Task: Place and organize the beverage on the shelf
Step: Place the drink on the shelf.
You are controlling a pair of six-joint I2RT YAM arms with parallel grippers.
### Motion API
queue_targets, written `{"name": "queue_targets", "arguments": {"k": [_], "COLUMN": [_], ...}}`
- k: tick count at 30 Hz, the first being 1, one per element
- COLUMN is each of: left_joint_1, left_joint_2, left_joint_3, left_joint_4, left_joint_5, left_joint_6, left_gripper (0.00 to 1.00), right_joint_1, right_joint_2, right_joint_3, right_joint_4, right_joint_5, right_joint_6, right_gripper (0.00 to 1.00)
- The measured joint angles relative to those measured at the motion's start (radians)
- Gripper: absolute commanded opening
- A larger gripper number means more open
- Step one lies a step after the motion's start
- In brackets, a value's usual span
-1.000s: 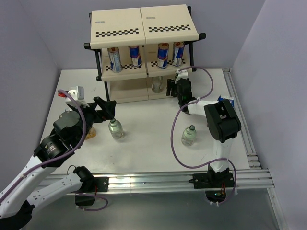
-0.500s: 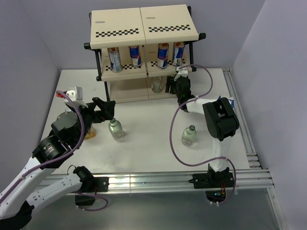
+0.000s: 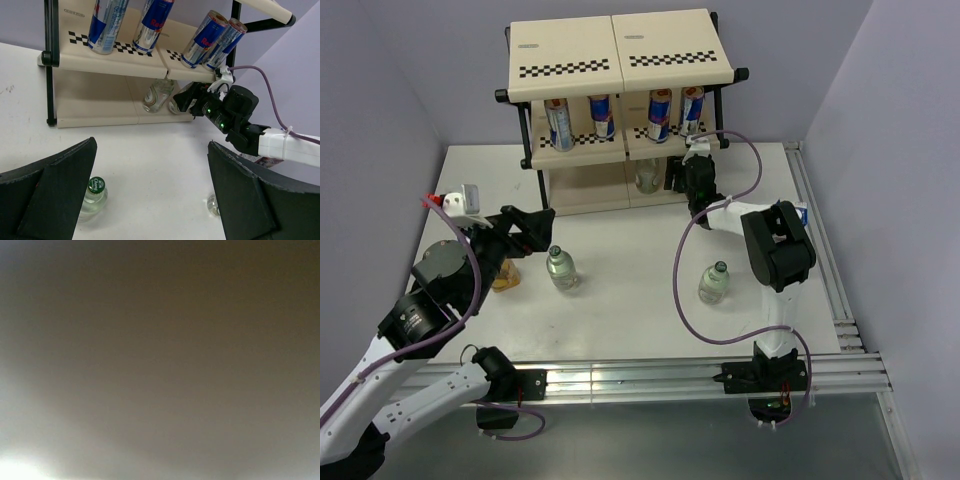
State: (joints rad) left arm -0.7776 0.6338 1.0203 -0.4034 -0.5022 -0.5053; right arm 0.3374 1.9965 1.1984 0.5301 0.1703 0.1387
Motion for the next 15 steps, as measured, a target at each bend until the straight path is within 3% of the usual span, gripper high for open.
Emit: {"name": "queue_targets", "arguments": {"k": [15], "left_joint_1": [0.0], "left_joint_2": [-0.017], "left_joint_3": [0.0], "left_joint_4": [0.003], "left_joint_5": [0.008], "left_joint_6": [0.015], "left_gripper": [0.99], "right_joint_1": [0.0], "right_joint_2": [0.003], "right_joint_3": [0.016], "right_joint_4": [-0.027], "right_joint_5": [0.006], "right_joint_6": [-0.01], "right_gripper": [0.36]}}
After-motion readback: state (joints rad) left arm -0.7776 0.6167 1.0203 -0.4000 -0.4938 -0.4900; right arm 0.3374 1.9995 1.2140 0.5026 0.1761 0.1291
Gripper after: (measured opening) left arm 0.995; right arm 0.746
